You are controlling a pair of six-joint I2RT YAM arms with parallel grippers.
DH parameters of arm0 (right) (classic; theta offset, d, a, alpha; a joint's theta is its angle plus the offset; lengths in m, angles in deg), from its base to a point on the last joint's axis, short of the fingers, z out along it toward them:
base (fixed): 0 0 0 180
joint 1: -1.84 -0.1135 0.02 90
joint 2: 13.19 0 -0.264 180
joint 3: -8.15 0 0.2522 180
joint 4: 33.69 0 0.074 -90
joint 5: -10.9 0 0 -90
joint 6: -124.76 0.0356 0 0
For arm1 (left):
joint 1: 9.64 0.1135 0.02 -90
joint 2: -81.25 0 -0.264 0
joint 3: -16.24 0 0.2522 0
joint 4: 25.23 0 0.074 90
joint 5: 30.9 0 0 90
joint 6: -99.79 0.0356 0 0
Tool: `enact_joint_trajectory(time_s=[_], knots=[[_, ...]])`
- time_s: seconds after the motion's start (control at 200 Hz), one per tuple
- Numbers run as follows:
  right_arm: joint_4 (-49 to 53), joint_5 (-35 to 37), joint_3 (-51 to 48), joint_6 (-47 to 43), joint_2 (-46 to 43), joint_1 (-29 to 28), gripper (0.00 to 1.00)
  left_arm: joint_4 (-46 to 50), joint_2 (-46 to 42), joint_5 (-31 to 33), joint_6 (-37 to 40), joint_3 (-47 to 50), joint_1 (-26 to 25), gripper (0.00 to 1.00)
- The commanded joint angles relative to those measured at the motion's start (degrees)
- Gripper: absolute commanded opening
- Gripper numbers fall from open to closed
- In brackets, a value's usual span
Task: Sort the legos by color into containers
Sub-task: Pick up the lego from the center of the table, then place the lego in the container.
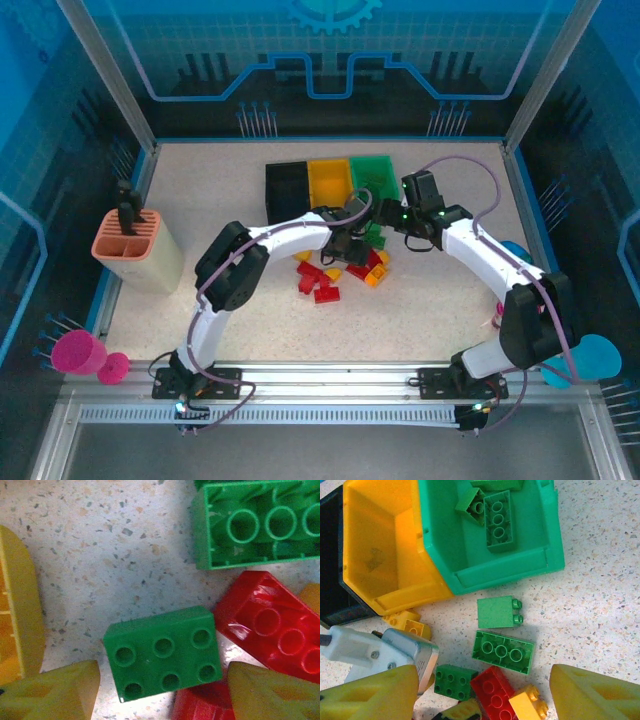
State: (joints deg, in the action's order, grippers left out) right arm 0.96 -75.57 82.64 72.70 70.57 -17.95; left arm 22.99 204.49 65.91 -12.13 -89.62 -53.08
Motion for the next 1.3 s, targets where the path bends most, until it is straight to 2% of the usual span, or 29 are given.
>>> enact_joint_trajectory(time_s=[0.0,0.17,0.43,0.77,0.895,1.291], knots=[[-1.24,-0.81,-0.63,0.73,-1.85,0.92,0.71,0.63,1.57,0.75,1.36,-1.20,0.61,0.66],[-1.56,-0.58,-1.34,0.91,-2.20,0.90,0.70,-0.55,0.28,0.57,1.85,-0.73,0.68,0.55],[-1.70,-0.55,-2.76,1.09,-2.63,1.25,0.70,-1.04,-1.65,1.76,3.53,-1.16,0.72,0.47],[-1.99,-1.20,-5.26,1.35,-4.37,2.79,0.70,-2.19,-9.20,2.60,3.34,-1.07,0.94,0.45],[-1.62,-0.95,-5.80,1.39,-5.21,3.22,0.70,-5.77,-11.13,1.88,4.48,-1.20,1.47,0.46],[-1.37,-0.38,-12.86,2.15,-10.88,5.44,0.70,-13.58,-6.04,-2.12,3.81,-7.70,4.92,0.46]])
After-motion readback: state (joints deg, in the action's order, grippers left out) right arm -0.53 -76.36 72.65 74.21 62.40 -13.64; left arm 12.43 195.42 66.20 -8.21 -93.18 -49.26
